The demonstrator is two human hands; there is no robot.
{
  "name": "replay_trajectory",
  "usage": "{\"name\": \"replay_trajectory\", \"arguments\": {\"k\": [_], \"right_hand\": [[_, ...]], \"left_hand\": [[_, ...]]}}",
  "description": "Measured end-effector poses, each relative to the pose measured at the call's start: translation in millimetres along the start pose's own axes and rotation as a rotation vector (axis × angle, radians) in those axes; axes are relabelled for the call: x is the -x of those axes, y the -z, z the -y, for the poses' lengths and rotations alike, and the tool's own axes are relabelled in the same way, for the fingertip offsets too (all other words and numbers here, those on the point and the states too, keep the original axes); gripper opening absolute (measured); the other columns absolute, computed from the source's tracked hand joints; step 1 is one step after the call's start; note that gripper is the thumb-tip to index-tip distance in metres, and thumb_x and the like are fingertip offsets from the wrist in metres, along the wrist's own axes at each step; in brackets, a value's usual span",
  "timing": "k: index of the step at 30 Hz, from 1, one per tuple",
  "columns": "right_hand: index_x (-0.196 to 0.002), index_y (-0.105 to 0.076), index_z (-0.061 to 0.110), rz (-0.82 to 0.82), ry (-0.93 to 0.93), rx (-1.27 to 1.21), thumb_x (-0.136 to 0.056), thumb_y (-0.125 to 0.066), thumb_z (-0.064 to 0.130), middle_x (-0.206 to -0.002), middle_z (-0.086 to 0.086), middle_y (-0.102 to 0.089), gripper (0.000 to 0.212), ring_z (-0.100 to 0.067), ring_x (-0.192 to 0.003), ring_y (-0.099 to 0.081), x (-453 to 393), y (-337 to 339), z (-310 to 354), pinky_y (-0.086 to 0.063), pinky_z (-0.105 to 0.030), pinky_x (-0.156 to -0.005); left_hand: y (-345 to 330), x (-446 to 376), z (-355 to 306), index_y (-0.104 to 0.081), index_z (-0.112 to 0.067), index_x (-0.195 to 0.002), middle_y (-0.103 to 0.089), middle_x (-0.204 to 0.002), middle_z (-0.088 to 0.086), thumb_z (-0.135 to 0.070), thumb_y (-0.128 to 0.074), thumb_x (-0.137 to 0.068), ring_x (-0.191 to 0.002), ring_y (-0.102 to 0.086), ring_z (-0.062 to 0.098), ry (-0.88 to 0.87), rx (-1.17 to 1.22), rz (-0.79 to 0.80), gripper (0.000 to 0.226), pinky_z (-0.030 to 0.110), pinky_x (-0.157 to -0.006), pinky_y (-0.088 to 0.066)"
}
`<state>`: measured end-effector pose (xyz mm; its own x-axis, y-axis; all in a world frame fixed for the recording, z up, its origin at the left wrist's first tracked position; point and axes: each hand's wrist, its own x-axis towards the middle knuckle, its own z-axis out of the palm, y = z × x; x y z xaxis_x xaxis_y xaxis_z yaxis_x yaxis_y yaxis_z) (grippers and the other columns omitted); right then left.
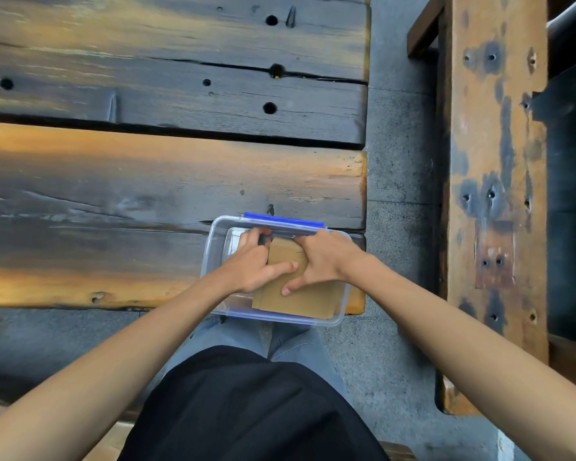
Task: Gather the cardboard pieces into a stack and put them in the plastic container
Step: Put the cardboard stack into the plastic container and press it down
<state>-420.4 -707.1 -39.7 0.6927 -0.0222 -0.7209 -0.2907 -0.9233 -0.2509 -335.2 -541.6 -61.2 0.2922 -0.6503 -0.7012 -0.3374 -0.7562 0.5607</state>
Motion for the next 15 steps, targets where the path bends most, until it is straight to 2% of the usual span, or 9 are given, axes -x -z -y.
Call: {"name": "replay_trajectory", "arguments": {"k": [3, 6, 9, 11, 15], "right_hand": [[-0.115, -0.061, 0.015, 0.042, -0.010, -0.014, -0.051, -0.069, 0.090, -0.108, -0.011, -0.071, 0.099, -0.033, -0.102, -0.067, -1.2, 3.3, 1.6, -0.056, -0.041, -0.083], [-0.114, -0.061, 0.015, -0.002, -0.014, -0.011, -0.051, -0.069, 0.090, -0.107, -0.013, -0.070, 0.098, -0.035, -0.102, -0.066, 2.2, 0.4, 1.8, -0.054, -0.039, -0.079], [-0.112, -0.063, 0.016, -0.030, -0.018, -0.013, -0.050, -0.069, 0.090, -0.106, -0.013, -0.071, 0.097, -0.035, -0.101, -0.067, 3.8, -1.8, 0.7, -0.051, -0.039, -0.077], [-0.112, -0.063, 0.018, -0.031, -0.018, -0.018, -0.049, -0.069, 0.091, -0.105, -0.013, -0.071, 0.096, -0.035, -0.101, -0.067, 3.4, -1.1, 0.8, -0.050, -0.039, -0.076], [-0.111, -0.064, 0.019, -0.056, 0.000, -0.025, -0.048, -0.068, 0.092, -0.094, -0.011, -0.072, 0.096, -0.034, -0.093, -0.067, 5.6, -1.0, -1.6, -0.044, -0.036, -0.069]], "left_hand": [[0.1, -0.5, -3.2, -0.060, -0.006, -0.133, -0.027, -0.148, 0.006, -0.064, -0.053, -0.089, -0.141, -0.024, 0.020, 0.020, -0.030, -0.017, 0.073, 0.037, -0.118, -0.027], [-0.8, 0.2, -4.5, -0.043, -0.007, -0.147, -0.025, -0.151, 0.005, -0.066, -0.052, -0.088, -0.145, -0.020, 0.022, 0.036, -0.044, -0.033, 0.084, 0.043, -0.118, -0.028], [-1.7, -0.4, -7.2, -0.044, -0.009, -0.147, -0.026, -0.151, 0.005, -0.073, -0.047, -0.079, -0.144, -0.020, 0.022, 0.070, -0.049, -0.029, 0.094, 0.047, -0.116, -0.031], [-2.1, -0.8, -7.6, -0.046, -0.009, -0.145, -0.027, -0.150, 0.005, -0.076, -0.044, -0.073, -0.143, -0.021, 0.022, 0.082, -0.049, -0.030, 0.099, 0.046, -0.116, -0.032], [-2.2, -1.0, -0.7, -0.042, -0.007, -0.147, -0.026, -0.154, 0.004, -0.079, -0.052, -0.066, -0.144, -0.020, 0.020, 0.032, 0.012, -0.021, 0.108, 0.036, -0.117, -0.026]]}}
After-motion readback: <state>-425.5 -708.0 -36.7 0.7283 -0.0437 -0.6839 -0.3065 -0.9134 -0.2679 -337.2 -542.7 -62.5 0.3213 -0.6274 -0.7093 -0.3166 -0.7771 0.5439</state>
